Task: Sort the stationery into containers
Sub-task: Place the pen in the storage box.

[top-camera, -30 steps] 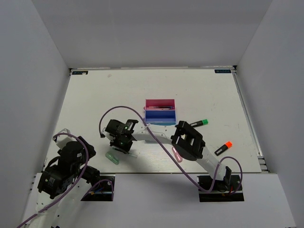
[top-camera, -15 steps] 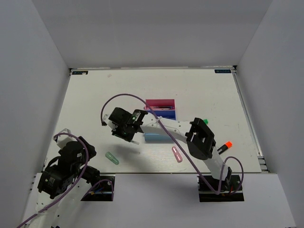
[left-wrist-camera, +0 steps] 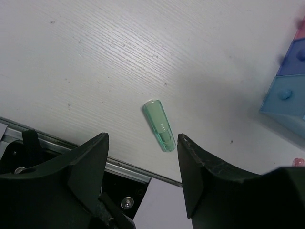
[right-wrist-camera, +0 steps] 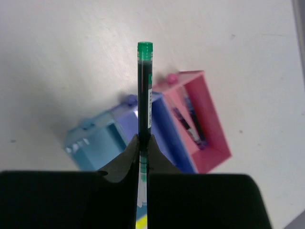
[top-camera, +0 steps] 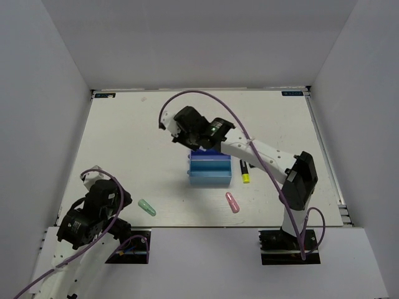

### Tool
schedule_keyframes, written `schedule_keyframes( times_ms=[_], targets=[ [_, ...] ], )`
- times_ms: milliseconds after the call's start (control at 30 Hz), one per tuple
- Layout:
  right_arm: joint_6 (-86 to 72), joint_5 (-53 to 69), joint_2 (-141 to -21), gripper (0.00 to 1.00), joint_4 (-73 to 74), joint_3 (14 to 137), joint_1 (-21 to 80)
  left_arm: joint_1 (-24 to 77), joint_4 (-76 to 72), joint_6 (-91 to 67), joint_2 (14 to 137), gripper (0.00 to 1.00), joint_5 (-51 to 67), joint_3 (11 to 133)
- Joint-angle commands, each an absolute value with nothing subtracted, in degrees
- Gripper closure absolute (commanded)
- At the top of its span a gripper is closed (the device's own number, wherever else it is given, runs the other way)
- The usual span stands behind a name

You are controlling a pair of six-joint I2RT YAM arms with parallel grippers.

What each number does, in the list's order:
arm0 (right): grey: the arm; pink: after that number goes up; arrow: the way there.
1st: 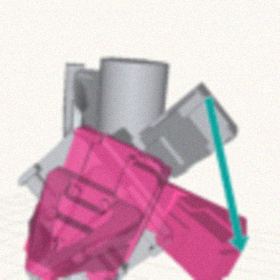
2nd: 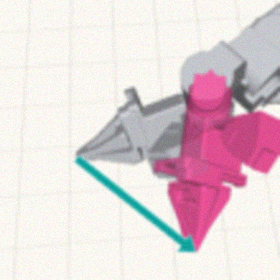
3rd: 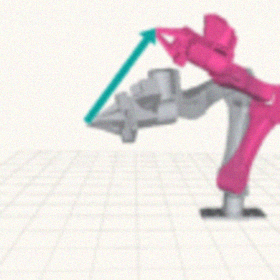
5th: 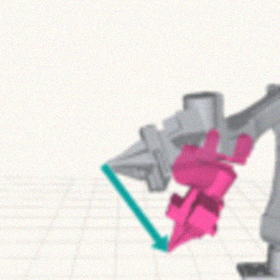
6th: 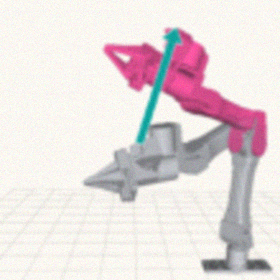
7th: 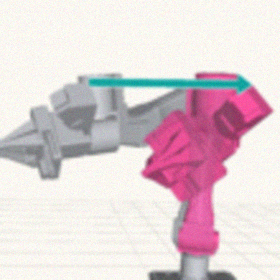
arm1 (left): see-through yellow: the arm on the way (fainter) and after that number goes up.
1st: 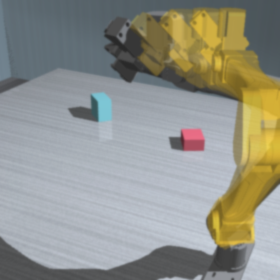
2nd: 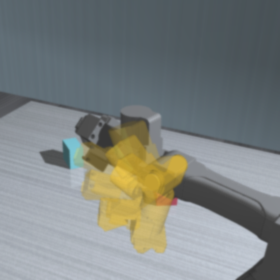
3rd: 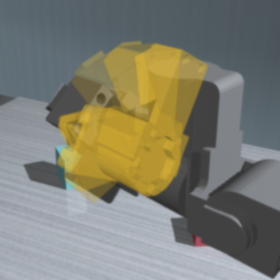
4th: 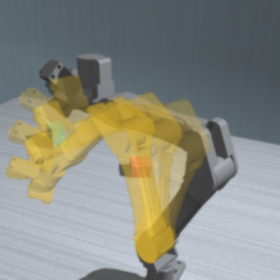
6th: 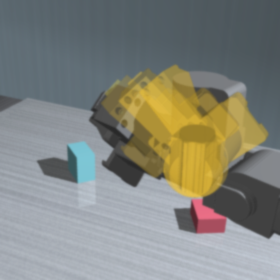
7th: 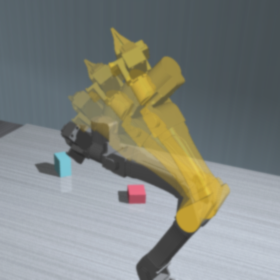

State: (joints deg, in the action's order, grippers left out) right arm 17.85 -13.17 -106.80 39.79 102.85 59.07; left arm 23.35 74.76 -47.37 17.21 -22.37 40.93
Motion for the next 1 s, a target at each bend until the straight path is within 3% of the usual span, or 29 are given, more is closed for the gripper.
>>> schedule_keyframes(
  times_ms=[0, 267, 533, 967],
  targets=[
    [25.83, -14.24, -102.4, 1.0, 35.96, 99.24, 54.07, 23.12, 72.95, -46.76, 18.72, 0.3, -20.92, 40.87],
    [39.98, -6.77, -101.87, 1.0, 32.44, 94.58, 45.44, 23.2, 70.32, -46.58, 20.65, 0.3, -19.34, 39.81],
    [56.13, 10.09, -103.62, 1.0, 31.73, 92.2, 39.91, 23.2, 69.35, -46.5, 21.27, 0.3, -18.98, 38.67],
    [64.95, 12.57, -112.76, 1.0, 35.07, 97.21, 37.79, 23.12, 68.38, -46.84, 21.53, 0.3, -18.02, 37.09]
  ],
)
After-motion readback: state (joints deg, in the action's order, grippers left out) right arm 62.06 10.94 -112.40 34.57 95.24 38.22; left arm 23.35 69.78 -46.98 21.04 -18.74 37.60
